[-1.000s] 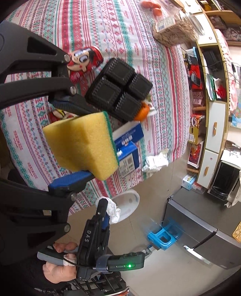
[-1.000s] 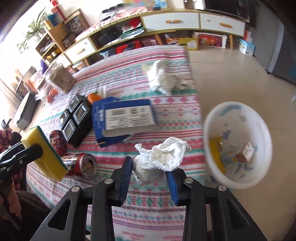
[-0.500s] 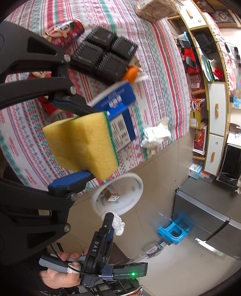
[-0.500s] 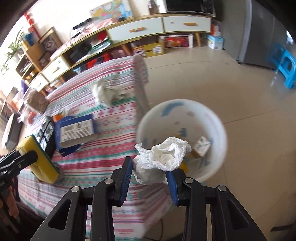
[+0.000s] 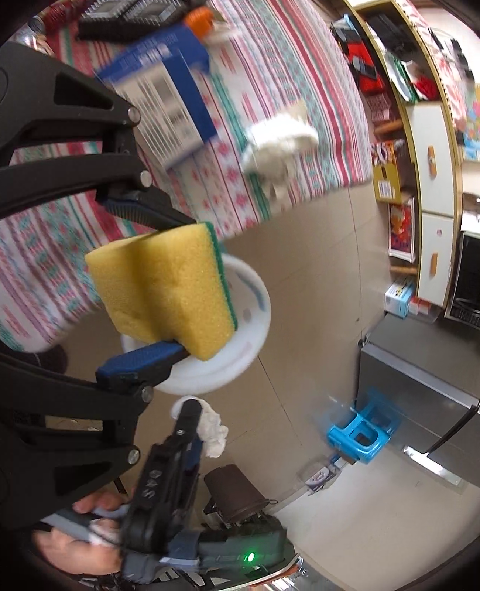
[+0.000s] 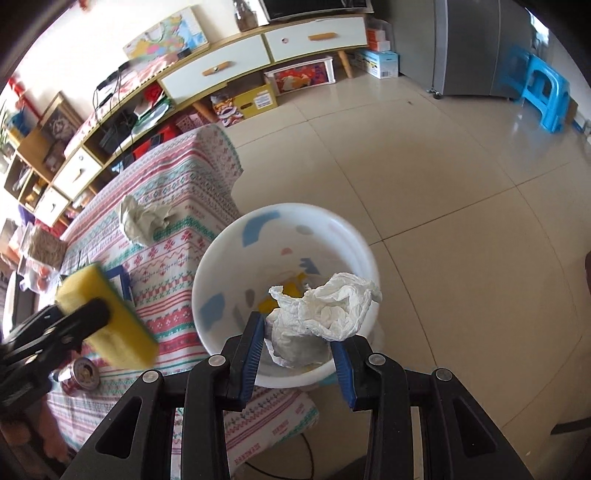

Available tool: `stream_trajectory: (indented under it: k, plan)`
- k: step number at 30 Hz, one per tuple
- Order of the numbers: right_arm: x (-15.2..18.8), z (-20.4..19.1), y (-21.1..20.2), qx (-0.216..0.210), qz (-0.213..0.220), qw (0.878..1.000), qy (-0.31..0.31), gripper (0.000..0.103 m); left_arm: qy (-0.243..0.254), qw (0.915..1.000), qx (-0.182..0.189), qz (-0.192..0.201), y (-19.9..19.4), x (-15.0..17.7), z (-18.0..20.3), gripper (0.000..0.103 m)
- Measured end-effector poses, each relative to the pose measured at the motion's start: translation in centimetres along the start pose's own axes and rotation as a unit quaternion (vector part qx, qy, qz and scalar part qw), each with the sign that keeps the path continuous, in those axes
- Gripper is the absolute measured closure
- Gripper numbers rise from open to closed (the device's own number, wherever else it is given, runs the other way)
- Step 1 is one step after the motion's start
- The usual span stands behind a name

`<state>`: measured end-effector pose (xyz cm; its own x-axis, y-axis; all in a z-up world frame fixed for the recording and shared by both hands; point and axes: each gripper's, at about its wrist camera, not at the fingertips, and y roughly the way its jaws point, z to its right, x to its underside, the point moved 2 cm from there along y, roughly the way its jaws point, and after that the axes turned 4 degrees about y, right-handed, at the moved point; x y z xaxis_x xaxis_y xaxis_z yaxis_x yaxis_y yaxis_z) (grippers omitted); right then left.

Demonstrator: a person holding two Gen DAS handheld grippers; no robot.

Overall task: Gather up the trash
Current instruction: 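Carry sponge and tissue over the white bucket and open both tools to drop them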

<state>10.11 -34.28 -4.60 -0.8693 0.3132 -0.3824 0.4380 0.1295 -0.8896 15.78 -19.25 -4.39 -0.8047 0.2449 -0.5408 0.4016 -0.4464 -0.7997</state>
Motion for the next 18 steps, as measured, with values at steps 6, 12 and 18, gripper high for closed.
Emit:
stream_trajectory:
  k: [6,12,18]
  plan:
    - [-0.1,1.2,-0.1,-0.001,-0.002,1.0,0.015,0.066,0.009,0.9999,0.006,-0.001,3.3,-0.7,1.2,0.043]
    - [-0.2,1.7,0.1,0.002,-0.003,1.0,0.022,0.066,0.008,0.9999,0.007,0.009,3.5,-0.7,1.3,0.024]
    - [-0.3,1.4,0.4,0.006,-0.005,1.0,0.022,0.065,0.014,0.9997,-0.018,0.011,1.7,-0.3,0.6,0.017]
